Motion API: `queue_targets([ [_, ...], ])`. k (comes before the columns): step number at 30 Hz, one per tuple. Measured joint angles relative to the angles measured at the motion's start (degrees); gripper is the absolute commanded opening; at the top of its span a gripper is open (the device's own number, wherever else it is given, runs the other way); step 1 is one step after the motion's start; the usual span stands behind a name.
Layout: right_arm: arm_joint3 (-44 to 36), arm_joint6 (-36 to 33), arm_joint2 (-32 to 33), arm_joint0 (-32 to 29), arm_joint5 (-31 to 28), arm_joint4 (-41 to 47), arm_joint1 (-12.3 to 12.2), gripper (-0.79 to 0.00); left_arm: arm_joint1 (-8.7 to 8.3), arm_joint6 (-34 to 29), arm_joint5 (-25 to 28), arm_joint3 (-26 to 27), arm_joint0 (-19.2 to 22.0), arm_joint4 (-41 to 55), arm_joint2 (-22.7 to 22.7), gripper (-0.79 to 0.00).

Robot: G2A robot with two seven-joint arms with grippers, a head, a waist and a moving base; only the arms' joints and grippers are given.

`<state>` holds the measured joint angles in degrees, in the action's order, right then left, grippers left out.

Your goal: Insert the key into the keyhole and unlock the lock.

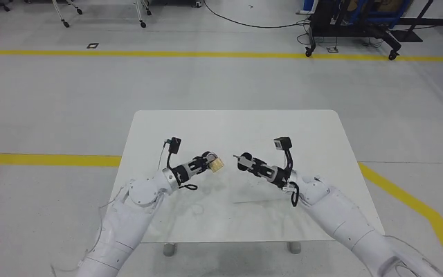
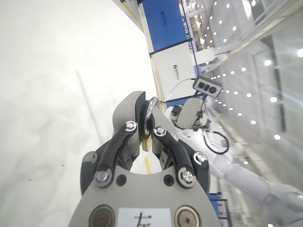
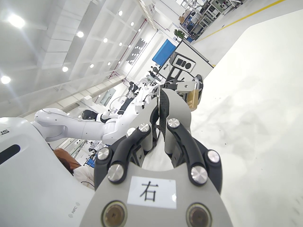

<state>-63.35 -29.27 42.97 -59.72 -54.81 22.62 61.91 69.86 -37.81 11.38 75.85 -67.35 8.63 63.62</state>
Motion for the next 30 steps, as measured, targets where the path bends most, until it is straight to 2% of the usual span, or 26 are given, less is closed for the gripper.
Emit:
queue_targets([
  [7, 0.2, 0.2, 0.0, 0.1, -0.2, 0.3, 0.1, -0.785, 0.01, 0.6, -0.2, 0.1, -0.2, -1.4, 0.1, -0.785],
  [10, -0.1, 0.7, 0.0, -0.2, 0.4, 0.3, 0.2, -0.785, 0.25, -1.1, -4.4, -0.6, -0.5, 4.9, 0.9, -0.785],
  [14, -1.3, 3.4, 0.3, -2.0, 6.2, 0.2, 0.5, -0.785, 1.02, -7.4, -12.7, -3.9, 2.0, 18.1, 0.8, -0.785],
  [20, -2.8, 4.1, 1.8, -5.0, 7.9, -0.3, 0.3, -0.785, 2.41, -7.4, -18.9, -8.8, 6.9, 22.2, -2.8, -0.785],
  [24, -5.2, 5.3, 3.8, -6.7, 9.7, 0.8, -0.1, -0.785, 3.20, -4.1, -19.5, -10.8, 9.5, 20.3, -5.0, -0.785],
  [30, -5.1, 5.2, 3.9, -6.7, 9.7, 0.9, -0.1, -0.785, 3.19, -4.0, -19.4, -10.7, 9.5, 20.2, -5.0, -0.785],
])
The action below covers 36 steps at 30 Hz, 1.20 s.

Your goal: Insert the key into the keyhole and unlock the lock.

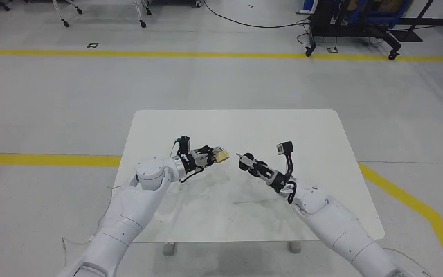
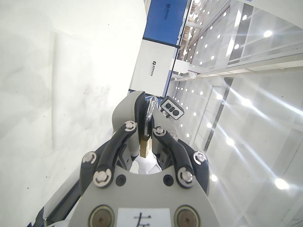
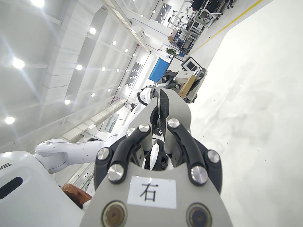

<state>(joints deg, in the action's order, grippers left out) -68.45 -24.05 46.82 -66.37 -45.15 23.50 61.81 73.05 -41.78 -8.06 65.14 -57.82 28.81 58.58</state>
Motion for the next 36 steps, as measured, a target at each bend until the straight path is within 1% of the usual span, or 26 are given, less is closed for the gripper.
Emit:
queue_targets([
  [3, -0.2, 0.0, -0.1, -0.2, 0.4, -0.3, 0.0, -0.785, -0.02, 1.6, -0.2, 0.8, -0.9, -0.7, -0.1, -0.785],
  [4, -0.7, 0.1, -0.3, -0.4, 1.5, -0.7, 0.1, -0.785, -0.03, 2.3, -0.2, 1.4, -1.2, -1.0, 0.0, -0.785],
  [6, -2.1, 1.9, -0.4, -0.8, 6.1, -3.1, 0.3, -0.785, -0.10, 4.6, -0.2, 2.8, -1.8, -2.5, 0.0, -0.785],
  [8, -4.3, 5.6, -0.4, -1.6, 11.3, -7.4, 0.4, -0.785, -0.12, 7.4, -0.2, 4.3, -2.4, -4.5, -0.1, -0.785],
  [11, -8.2, 8.7, 0.0, -3.9, 16.5, -9.1, 0.4, -0.785, -0.04, 10.6, 0.3, 6.4, -3.1, -6.1, -0.2, -0.785],
  [13, -10.0, 9.9, 0.8, -5.1, 19.3, -9.4, 0.2, -0.785, 0.06, 11.0, 0.4, 6.9, -3.4, -5.9, -0.2, -0.785],
  [17, -12.5, 12.1, 2.2, -6.8, 22.4, -9.8, 0.2, -0.785, 0.23, 11.7, 0.7, 6.7, -3.3, -6.6, -0.6, -0.785],
  [21, -13.8, 13.1, 3.1, -7.7, 23.6, -10.0, 0.4, -0.785, 0.37, 12.2, 0.7, 6.7, -3.3, -7.4, -0.8, -0.785],
  [29, -13.3, 11.5, 2.8, -7.4, 25.2, -8.5, 1.4, -0.785, 0.44, 11.8, 0.8, 6.9, -3.4, -8.2, -0.6, -0.785],
  [36, -11.2, 8.5, 3.4, -7.1, 23.7, -3.9, 2.2, -0.785, 0.45, 11.1, 0.9, 7.2, -3.7, -8.8, -0.4, -0.785],
])
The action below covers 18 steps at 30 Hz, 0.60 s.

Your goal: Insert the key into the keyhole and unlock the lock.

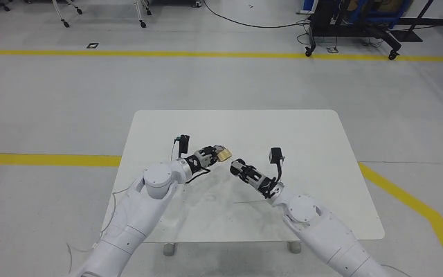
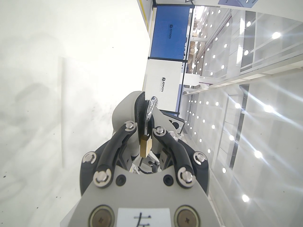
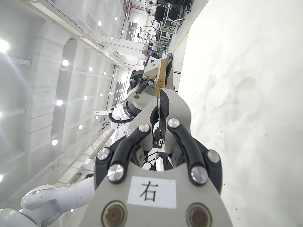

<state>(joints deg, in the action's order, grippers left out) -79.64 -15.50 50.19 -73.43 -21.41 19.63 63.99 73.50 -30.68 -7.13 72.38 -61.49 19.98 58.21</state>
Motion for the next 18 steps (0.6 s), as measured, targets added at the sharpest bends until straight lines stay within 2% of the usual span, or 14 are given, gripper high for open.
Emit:
queue_targets([
  [13, 0.6, -1.1, 0.1, 0.1, 0.3, -0.4, 1.2, -0.785, 0.22, -0.4, -0.1, 0.3, -0.2, -0.8, -0.1, -0.785],
  [18, 0.6, 0.4, 0.2, 0.2, 1.1, -2.8, 1.7, -0.785, 0.30, -0.7, 0.0, 0.3, -0.2, -1.2, -0.1, -0.785],
])
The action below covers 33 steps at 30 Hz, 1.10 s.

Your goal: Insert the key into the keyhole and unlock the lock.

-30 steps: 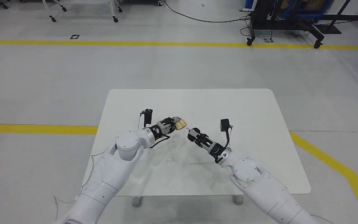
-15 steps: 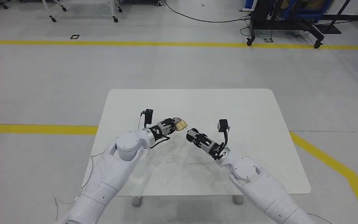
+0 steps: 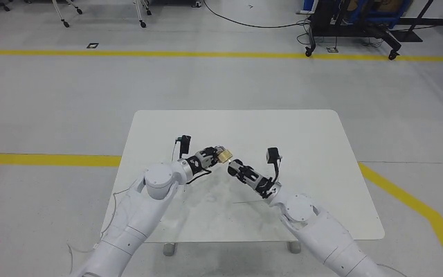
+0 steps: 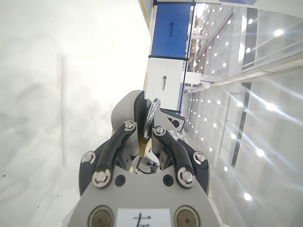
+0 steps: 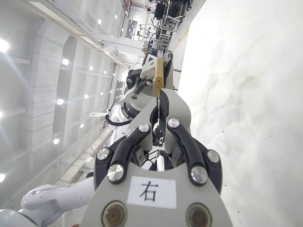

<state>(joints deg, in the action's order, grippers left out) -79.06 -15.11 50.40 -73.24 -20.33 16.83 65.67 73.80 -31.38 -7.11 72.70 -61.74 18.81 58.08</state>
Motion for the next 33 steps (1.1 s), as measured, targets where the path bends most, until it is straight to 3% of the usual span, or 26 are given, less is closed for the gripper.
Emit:
queue_targets([
  [7, -0.2, 3.1, 0.1, 0.6, 1.9, -4.3, 0.6, -0.785, 0.02, 0.1, 0.1, 0.3, 0.0, -1.8, -0.2, -0.785],
  [8, -0.3, 3.4, 0.1, 0.6, 2.1, -4.7, 0.8, -0.419, 0.02, 0.1, 0.0, 0.4, 0.0, -2.0, -0.2, -0.785],
  [9, -0.4, 3.5, 0.1, 0.6, 2.2, -4.7, 0.8, 0.000, 0.02, 0.1, 0.1, 0.4, -0.1, -2.1, -0.2, -0.785],
  [25, -1.8, 1.5, 2.7, -1.3, -0.4, -4.8, 0.9, 0.000, 0.10, 0.5, 0.2, -0.8, -0.5, 0.4, 2.1, -0.785],
  [30, -2.2, 1.6, 2.8, -1.4, -0.7, -4.4, 0.9, 0.000, 0.33, -1.0, -1.8, -2.2, -0.4, 3.9, 2.6, -0.785],
  [33, -4.4, 1.6, 4.8, -2.5, -4.3, -2.5, 0.7, 0.000, 0.59, -2.9, -4.0, -4.3, 0.1, 7.7, 2.9, -0.785],
])
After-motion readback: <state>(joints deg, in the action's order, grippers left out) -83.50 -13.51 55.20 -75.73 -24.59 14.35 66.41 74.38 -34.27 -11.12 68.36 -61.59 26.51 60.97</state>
